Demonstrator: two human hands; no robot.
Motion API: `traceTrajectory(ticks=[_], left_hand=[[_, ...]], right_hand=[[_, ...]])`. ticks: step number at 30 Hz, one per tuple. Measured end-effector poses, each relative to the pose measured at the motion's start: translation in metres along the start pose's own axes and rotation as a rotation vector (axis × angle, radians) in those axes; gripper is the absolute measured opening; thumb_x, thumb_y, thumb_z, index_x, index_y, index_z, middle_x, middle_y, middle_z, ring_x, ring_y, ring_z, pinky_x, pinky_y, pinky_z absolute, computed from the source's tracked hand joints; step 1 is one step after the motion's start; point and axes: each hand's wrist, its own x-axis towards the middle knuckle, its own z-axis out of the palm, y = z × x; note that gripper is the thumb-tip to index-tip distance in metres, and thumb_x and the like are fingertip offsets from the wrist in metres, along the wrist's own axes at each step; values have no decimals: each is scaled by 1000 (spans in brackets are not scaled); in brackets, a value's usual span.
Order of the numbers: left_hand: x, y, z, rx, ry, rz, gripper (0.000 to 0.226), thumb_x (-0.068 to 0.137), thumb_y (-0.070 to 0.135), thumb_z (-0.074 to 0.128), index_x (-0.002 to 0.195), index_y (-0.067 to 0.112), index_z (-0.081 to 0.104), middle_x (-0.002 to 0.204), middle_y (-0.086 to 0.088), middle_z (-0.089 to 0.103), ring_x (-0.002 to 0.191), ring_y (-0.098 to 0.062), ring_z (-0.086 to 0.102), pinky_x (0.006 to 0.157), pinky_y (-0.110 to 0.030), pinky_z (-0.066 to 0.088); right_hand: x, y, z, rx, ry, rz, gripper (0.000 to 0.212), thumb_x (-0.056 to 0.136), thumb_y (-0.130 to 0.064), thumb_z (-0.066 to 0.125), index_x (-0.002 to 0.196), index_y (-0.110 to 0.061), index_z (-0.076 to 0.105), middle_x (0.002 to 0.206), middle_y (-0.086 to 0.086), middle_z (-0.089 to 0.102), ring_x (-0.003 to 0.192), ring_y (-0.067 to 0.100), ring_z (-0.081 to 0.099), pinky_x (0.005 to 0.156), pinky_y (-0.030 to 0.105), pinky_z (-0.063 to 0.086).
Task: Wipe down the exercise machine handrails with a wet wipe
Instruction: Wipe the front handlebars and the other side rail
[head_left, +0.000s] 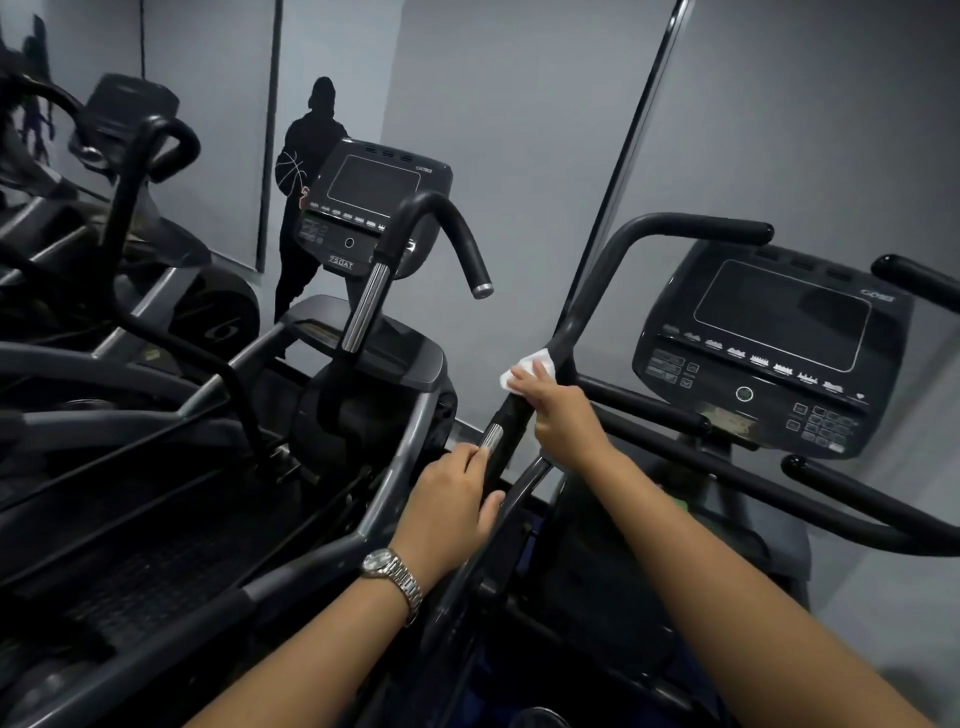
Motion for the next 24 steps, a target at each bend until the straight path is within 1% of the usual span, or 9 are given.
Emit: traceTrajectory(ticks=[3, 5, 7, 8, 11, 12, 16, 21, 24], left_hand=[[0, 0, 1, -21, -2, -7, 50, 90, 37, 53, 131, 8, 48, 121, -3, 54, 100, -20, 56, 90, -32, 47], [0, 0, 2, -29, 7, -18, 50, 90, 37, 52, 131, 9, 48, 122, -2, 53, 102, -18, 56, 91, -28, 46], [1, 1, 3, -42, 31, -24, 46, 90, 35, 53, 129, 10, 51, 118, -1, 55, 99, -17, 57, 87, -27, 47], [2, 1, 4, -51, 45, -30, 43, 90, 34, 54, 126, 9, 54, 114, -1, 57, 96, -17, 58, 84, -27, 49], [3, 2, 7, -61, 104, -51, 36, 86, 29, 57, 114, 8, 61, 102, -2, 62, 88, -19, 61, 74, -30, 53], [4, 2, 8, -59, 115, -54, 35, 85, 29, 58, 112, 8, 62, 100, -2, 62, 86, -19, 61, 72, -30, 54], [6, 0, 9, -60, 138, -63, 34, 84, 30, 58, 110, 9, 64, 96, -1, 63, 81, -17, 62, 68, -28, 54], [9, -3, 10, -87, 173, -85, 29, 85, 30, 56, 104, 11, 67, 90, 1, 64, 76, -14, 62, 65, -25, 53], [12, -3, 11, -123, 202, -107, 21, 83, 27, 59, 94, 14, 69, 83, 5, 63, 69, -10, 60, 59, -18, 48]], right_hand=[[-13, -9, 10, 84, -25, -14, 59, 80, 19, 47, 130, -11, 57, 147, 1, 43, 143, 10, 16, 115, 24, 23], [-24, -3, 11, 192, -28, 8, 66, 77, 26, 41, 130, -9, 57, 145, 1, 44, 140, 5, 16, 109, 7, 20], [-17, 2, 7, 234, 41, 90, 67, 79, 24, 39, 131, -13, 56, 146, 2, 43, 141, 9, 22, 101, -2, 18], [-9, 3, 6, 239, 82, 156, 65, 81, 21, 39, 132, -16, 55, 146, 3, 42, 140, 14, 28, 103, 1, 21], [5, -10, 9, 311, 194, 271, 58, 85, 13, 39, 133, -15, 54, 144, 5, 46, 139, 23, 34, 114, 32, 30], [4, -14, 14, 335, 223, 292, 55, 86, 12, 39, 133, -14, 54, 143, 7, 48, 138, 25, 35, 114, 36, 31], [-7, -25, 31, 380, 313, 366, 41, 94, 1, 42, 131, -13, 57, 135, 16, 54, 130, 30, 45, 108, 39, 38], [39, 0, 17, 454, 383, 506, 30, 92, 1, 41, 115, -2, 60, 113, 19, 63, 98, 32, 61, 88, 50, 53], [40, 7, 26, 392, 357, 492, 42, 91, -1, 40, 128, -13, 56, 127, 13, 59, 113, 30, 57, 94, 46, 51]])
